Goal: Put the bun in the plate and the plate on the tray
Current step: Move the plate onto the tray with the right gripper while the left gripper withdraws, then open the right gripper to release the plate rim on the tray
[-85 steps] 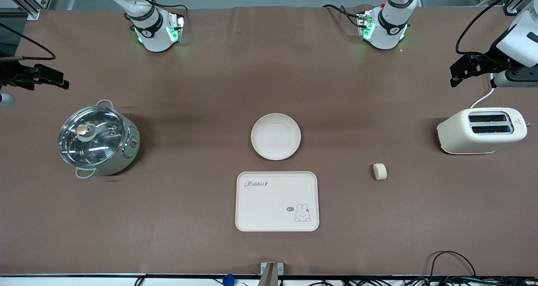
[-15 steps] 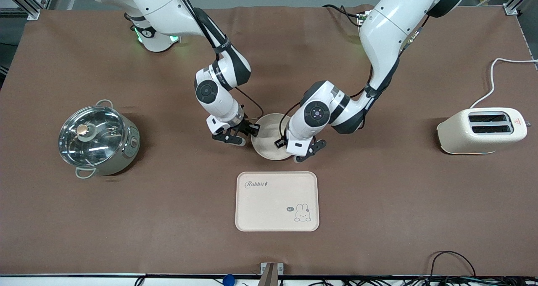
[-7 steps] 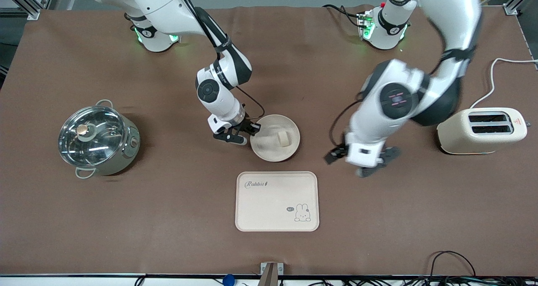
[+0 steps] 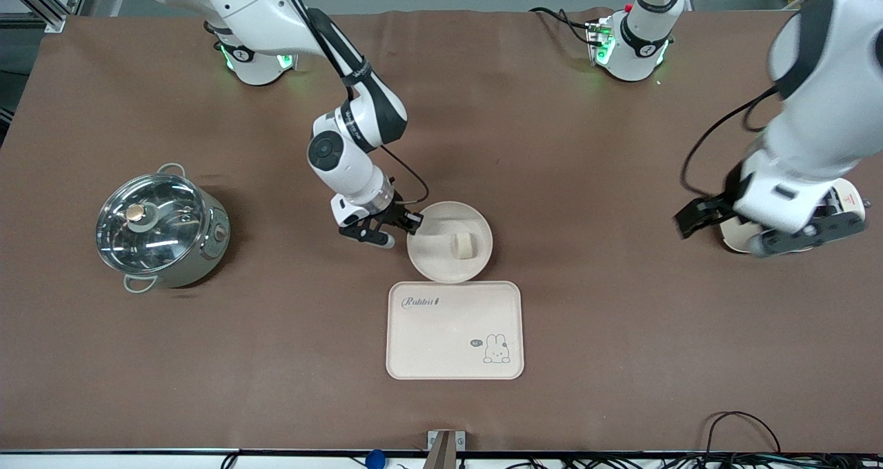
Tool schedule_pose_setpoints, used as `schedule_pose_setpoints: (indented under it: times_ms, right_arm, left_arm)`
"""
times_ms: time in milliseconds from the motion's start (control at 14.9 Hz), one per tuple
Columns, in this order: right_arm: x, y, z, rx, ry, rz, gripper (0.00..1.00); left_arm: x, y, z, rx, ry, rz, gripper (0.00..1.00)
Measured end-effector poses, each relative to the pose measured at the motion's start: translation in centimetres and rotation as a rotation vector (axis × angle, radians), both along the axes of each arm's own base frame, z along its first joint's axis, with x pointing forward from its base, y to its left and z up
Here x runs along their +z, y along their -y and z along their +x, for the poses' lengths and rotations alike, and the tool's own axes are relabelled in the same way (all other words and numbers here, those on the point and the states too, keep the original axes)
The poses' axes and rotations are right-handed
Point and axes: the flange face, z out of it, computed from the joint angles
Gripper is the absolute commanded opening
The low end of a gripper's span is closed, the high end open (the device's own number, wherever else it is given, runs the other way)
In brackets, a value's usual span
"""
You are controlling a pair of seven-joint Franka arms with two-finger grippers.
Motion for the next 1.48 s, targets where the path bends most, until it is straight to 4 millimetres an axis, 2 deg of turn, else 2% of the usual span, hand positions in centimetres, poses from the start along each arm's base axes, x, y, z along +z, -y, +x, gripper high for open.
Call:
schedule_pose_setpoints:
  times_ms: [134, 268, 336, 470, 604, 738, 872, 1074, 1477]
  right_arm:
    - [2.3, 0.7, 2.4, -0.042, 0.018, 0.034, 0.00]
    - [3.6, 1.5, 4.6, -0.074, 0.033, 0.055, 0.00]
    - [3.7, 1.9, 5.8, -0.087, 0.041, 0.061, 0.00]
    - [2.4, 2.6, 8.5, -0.117, 0.052, 0.069, 0.00]
    - [-0.3, 3.3, 11.1, -0.134, 0.052, 0.063, 0.00]
    - [-2.9, 3.2, 12.7, -0.128, 0.059, 0.049, 0.00]
    - [-4.1, 3.0, 13.9, -0.128, 0.071, 0.051, 0.00]
    - [-4.1, 2.8, 15.1, -0.126, 0.073, 0.062, 0.00]
    - [-5.2, 2.7, 15.2, -0.092, 0.074, 0.031, 0.00]
  left_arm:
    - [2.1, -1.6, -1.5, -0.035, -0.015, 0.023, 1.00]
    - [3.7, -1.5, -2.8, -0.042, -0.019, 0.036, 1.00]
    - [4.5, -1.3, -3.5, -0.045, -0.016, 0.042, 1.00]
    - [5.8, -1.7, -4.5, -0.081, -0.015, 0.045, 1.00]
    - [6.5, -3.1, -5.5, -0.114, -0.040, 0.021, 1.00]
    - [6.7, -4.8, -6.5, -0.123, -0.056, -0.014, 1.00]
    - [6.9, -5.6, -7.3, -0.122, -0.059, -0.021, 1.00]
    - [6.8, -4.7, -7.9, -0.137, -0.063, -0.020, 1.00]
    - [6.7, -4.2, -7.9, -0.147, -0.061, -0.019, 1.00]
